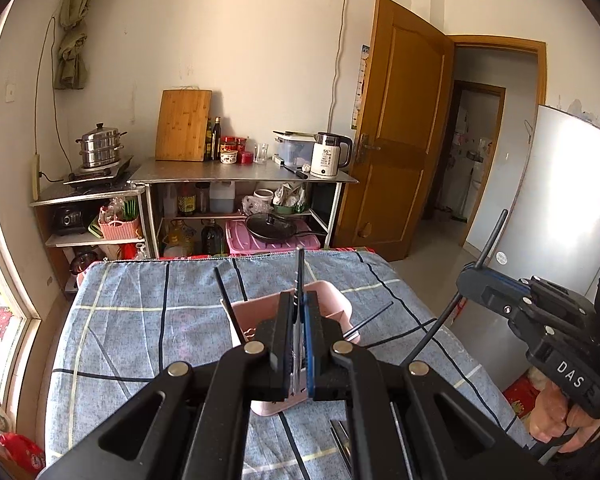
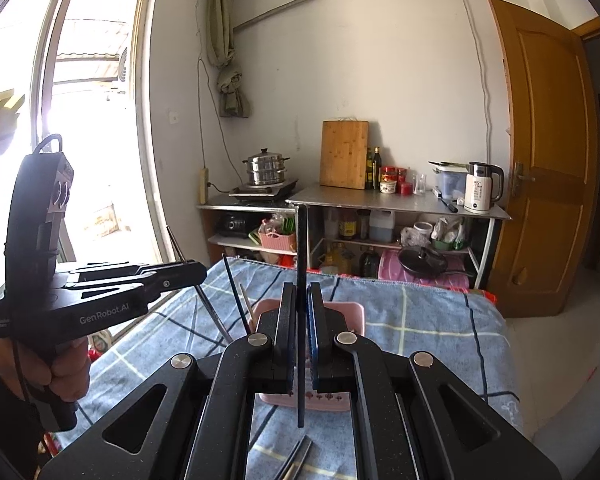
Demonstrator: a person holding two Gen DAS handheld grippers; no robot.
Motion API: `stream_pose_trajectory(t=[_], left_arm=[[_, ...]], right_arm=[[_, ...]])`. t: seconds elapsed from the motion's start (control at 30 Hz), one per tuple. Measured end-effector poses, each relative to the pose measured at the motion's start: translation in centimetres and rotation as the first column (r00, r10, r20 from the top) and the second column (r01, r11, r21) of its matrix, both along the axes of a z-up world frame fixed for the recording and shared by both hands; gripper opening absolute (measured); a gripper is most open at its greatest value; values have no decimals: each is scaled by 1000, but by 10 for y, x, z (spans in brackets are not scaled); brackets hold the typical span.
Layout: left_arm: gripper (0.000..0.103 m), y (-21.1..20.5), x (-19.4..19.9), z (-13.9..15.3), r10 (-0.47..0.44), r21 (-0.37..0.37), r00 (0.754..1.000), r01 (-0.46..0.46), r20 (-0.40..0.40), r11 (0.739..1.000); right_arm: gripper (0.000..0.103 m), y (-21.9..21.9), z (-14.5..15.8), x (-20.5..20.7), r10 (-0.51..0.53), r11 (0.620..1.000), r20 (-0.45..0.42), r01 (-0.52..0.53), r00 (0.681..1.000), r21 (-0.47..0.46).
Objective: Organize utensils
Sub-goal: 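Lower both chopsticks into the pink basket and open both tools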
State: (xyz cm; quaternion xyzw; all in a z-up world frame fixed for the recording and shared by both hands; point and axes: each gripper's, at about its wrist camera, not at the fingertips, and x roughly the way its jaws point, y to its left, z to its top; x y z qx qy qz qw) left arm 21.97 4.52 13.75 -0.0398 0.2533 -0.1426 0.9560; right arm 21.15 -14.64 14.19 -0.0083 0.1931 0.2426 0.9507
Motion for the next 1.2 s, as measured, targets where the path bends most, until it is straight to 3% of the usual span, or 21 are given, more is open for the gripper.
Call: stream_pose_trajectory(t=[0.47, 0.93, 1.2], left_arm=[[5, 11, 45, -25, 20, -16, 999, -21, -38, 1000], [6, 16, 62, -77, -2, -26, 990, -2, -144, 1000], [7, 11, 56, -80, 1, -2, 990, -2, -140, 1000]], right_arm=[[5, 32, 10, 54, 9, 999, 24, -10, 1000, 40], [5, 46, -65, 91, 8, 998, -135, -16, 991, -58], [7, 40, -69, 92, 5, 998, -171, -17, 985, -66]])
